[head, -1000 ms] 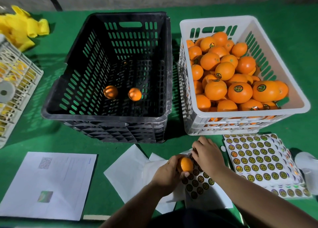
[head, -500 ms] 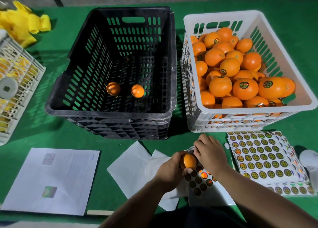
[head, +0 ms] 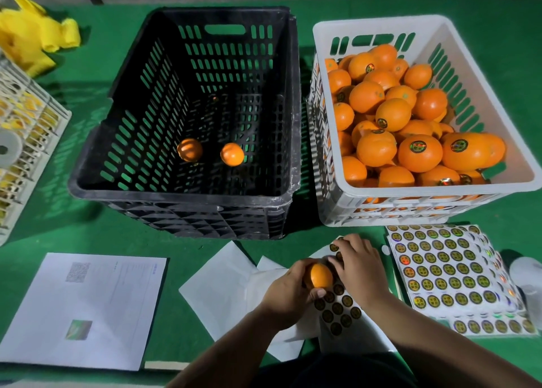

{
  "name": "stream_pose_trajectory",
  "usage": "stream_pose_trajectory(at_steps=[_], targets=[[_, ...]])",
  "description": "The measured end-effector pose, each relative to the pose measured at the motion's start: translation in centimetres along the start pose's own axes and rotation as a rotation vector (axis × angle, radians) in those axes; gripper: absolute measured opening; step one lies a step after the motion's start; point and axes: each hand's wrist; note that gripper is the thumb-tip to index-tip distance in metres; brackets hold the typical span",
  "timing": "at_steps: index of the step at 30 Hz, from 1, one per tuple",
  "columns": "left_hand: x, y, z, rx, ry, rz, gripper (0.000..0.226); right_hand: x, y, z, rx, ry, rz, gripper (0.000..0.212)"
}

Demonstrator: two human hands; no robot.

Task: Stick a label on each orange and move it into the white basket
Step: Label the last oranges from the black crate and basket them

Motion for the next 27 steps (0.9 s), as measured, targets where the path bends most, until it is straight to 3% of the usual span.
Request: stream_pose_trajectory(at_steps=[8, 13, 20, 27], targets=[[0.0, 0.1, 0.1, 0.015, 0.023, -0.013, 0.072, 0.3, 1.0, 0.5, 0.035, -0.074, 0.027, 0.041], [0.0, 0.0, 0.3, 0.008, 0.016, -0.013, 0.075, -0.2, 0.0, 0.8, 0.079, -0.108, 0.034, 0.03], [0.0, 0.0, 0.3, 0.02, -0.005, -0.009, 0.07, -0.2, -1.7, 2.0, 0.282, -0.181, 0.123, 0.035], [0.1, 0.0, 0.3, 0.025, -0.002, -0.011, 0.07, 0.4, -1.5, 3.4, 0.373, -0.18, 0.081, 0.03]])
Point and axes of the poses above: each hand's wrist, its own y-axis away from the middle knuckle, its own x-axis out of the palm, z = x × y, and after that the axes turned 8 degrees about x, right-handed
